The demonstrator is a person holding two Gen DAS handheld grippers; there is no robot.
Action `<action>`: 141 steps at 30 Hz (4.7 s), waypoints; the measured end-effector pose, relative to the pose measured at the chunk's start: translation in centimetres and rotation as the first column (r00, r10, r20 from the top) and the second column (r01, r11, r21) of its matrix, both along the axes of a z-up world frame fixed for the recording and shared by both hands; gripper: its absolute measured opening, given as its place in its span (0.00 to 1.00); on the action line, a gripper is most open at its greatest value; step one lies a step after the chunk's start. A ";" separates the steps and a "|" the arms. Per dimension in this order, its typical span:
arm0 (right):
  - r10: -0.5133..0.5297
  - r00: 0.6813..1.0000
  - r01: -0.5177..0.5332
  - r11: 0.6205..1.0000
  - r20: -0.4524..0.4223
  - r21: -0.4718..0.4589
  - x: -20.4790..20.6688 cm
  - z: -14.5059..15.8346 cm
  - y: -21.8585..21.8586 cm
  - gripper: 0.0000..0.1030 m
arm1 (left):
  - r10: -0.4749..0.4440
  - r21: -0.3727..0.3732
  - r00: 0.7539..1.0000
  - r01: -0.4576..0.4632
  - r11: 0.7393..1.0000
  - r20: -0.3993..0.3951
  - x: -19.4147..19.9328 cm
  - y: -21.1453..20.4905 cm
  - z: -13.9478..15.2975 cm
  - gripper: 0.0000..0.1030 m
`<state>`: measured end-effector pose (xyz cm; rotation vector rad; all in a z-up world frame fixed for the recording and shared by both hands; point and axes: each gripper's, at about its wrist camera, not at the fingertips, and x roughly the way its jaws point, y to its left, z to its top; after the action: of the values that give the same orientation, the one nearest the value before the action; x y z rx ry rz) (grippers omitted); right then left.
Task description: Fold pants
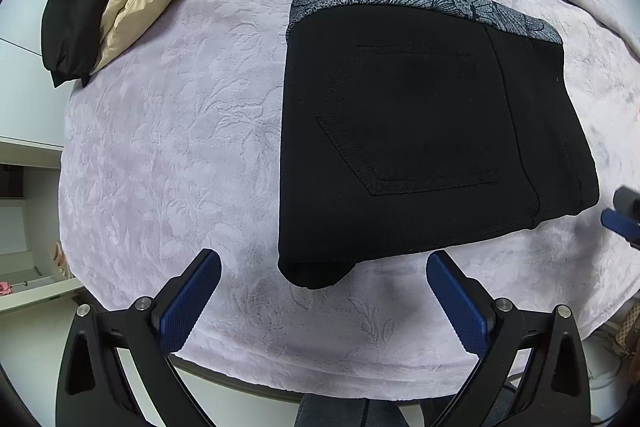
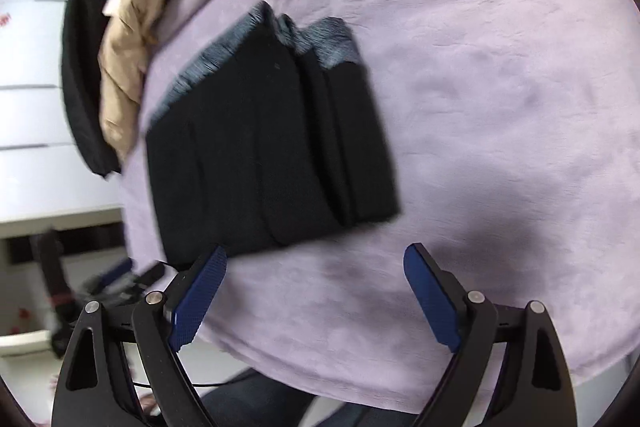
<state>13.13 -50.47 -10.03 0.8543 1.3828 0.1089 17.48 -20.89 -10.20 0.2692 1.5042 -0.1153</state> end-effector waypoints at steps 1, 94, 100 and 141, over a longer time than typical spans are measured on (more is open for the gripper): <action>0.006 1.000 -0.006 1.000 0.002 0.003 0.3 -0.2 0.0 0.90 | -0.002 0.001 1.000 0.002 1.000 -0.001 0.0 0.0 0.0 1.00; 0.186 0.979 -0.178 0.979 -0.082 0.100 -0.5 -6.4 3.9 0.78 | -0.021 -0.343 0.993 -0.020 0.939 -0.116 3.6 2.8 -7.8 1.00; 0.178 0.976 -0.195 0.971 -0.128 -0.135 -1.3 -1.9 3.8 0.84 | -0.037 -0.187 0.999 0.035 0.982 -0.009 2.1 1.9 -4.1 1.00; 0.097 0.994 -0.111 0.858 -0.054 -0.502 -6.3 7.6 15.0 1.00 | -0.052 -0.102 0.986 0.069 0.992 0.159 -6.2 5.1 4.2 1.00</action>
<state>6.79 -35.46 -2.45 0.3400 1.3929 -0.1804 11.31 -15.77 -5.98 0.2325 1.3297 -0.2178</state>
